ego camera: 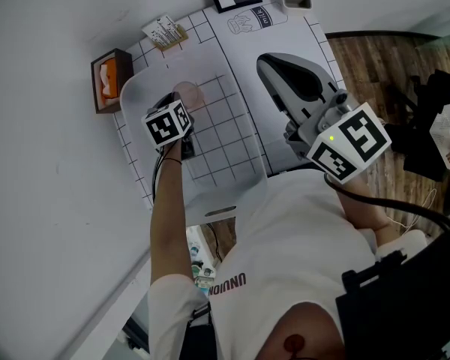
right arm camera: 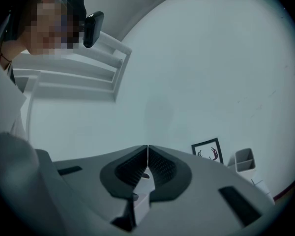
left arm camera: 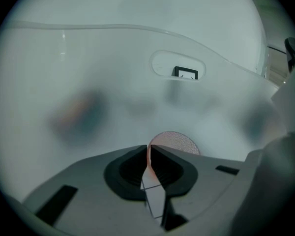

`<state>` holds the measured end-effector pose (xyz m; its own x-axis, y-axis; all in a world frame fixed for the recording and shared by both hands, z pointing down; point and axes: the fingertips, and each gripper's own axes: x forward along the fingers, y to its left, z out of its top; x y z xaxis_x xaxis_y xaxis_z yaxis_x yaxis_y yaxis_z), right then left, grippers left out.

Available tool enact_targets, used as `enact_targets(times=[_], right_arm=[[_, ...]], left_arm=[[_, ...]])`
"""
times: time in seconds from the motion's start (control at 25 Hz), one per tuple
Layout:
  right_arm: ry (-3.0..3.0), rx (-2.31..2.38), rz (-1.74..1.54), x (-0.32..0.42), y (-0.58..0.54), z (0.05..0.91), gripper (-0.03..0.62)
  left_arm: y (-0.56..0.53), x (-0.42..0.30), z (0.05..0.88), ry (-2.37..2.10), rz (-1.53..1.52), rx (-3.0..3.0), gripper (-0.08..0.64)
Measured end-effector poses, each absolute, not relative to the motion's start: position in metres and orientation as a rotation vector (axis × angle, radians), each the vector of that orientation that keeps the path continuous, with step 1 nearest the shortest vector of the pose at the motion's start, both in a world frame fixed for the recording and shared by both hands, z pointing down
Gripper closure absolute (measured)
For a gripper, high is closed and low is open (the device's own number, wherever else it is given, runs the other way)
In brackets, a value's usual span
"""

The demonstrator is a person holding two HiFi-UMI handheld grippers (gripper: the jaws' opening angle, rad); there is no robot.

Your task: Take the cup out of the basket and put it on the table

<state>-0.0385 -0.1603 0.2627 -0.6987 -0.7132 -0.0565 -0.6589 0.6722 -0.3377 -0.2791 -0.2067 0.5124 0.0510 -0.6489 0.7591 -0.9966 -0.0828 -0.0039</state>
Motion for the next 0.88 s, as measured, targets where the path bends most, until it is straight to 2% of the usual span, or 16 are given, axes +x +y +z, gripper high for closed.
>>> enact_targets(times=[0.88], right_arm=[[2.691, -1.084, -0.439, -0.039, -0.155, 0.26, 0.572]], left_arm=[[-0.2, -0.273, 0.485, -1.695, 0.761, 1.848, 0.526]])
